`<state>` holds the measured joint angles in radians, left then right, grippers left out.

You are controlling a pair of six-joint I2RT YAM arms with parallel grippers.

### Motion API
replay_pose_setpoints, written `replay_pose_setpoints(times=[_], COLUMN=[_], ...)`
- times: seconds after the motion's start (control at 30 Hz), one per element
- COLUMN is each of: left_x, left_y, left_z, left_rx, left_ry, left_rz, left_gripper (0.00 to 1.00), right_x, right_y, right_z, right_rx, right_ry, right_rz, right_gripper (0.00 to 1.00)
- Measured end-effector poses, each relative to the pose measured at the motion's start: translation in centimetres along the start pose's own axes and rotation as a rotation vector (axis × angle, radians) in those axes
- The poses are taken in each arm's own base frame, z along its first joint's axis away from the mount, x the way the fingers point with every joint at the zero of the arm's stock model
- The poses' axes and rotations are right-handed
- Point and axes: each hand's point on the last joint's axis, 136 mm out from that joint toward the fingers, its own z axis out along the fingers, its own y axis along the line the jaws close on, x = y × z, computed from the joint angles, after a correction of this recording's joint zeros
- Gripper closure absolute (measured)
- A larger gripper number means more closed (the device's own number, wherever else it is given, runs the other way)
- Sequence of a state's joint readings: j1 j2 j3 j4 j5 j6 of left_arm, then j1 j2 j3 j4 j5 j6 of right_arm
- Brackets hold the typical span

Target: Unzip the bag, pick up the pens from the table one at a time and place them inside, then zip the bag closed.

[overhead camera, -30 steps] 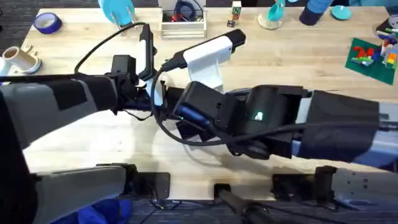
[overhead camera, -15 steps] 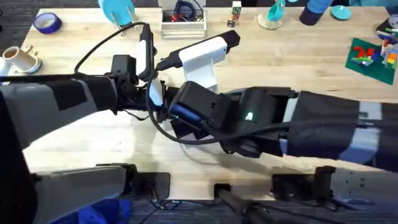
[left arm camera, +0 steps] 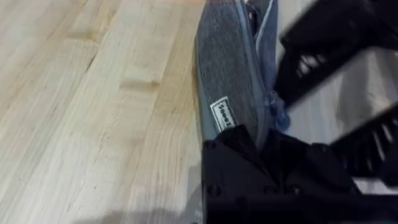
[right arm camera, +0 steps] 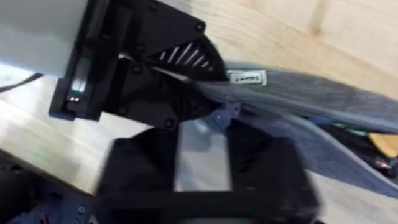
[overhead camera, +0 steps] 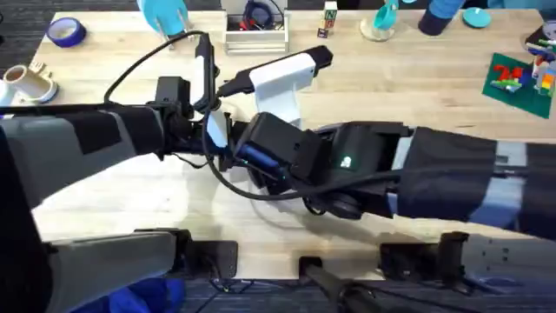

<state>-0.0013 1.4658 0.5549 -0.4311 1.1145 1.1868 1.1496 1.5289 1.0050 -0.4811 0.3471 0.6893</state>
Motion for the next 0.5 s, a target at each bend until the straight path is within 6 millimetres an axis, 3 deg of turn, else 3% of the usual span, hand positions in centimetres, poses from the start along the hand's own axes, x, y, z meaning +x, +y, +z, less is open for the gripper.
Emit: replay_pose_setpoints(times=[0.07,0.1,0.13,0.5], left_x=[0.0,0.0,0.0,0.0], left_y=[0.0,0.0,0.0,0.0], left_z=[0.0,0.0,0.0,0.0], left_rx=[0.001,0.001,0.001,0.001], left_ry=[0.000,0.000,0.000,0.000], left_rz=[-0.004,-0.004,-0.004,-0.005], left_gripper=[0.958,0.958,0.958,0.958], right_x=[0.1,0.1,0.0,-0.1], right_y=[-0.2,-0.5,-0.8,-1.0], right_z=[0.1,0.2,0.2,0.3], right_rx=[0.011,0.018,0.023,0.028], right_ry=[0.004,0.007,0.008,0.007], right_rz=[-0.002,0.004,0.012,0.019], right_gripper=[0.838,0.929,0.959,0.971])
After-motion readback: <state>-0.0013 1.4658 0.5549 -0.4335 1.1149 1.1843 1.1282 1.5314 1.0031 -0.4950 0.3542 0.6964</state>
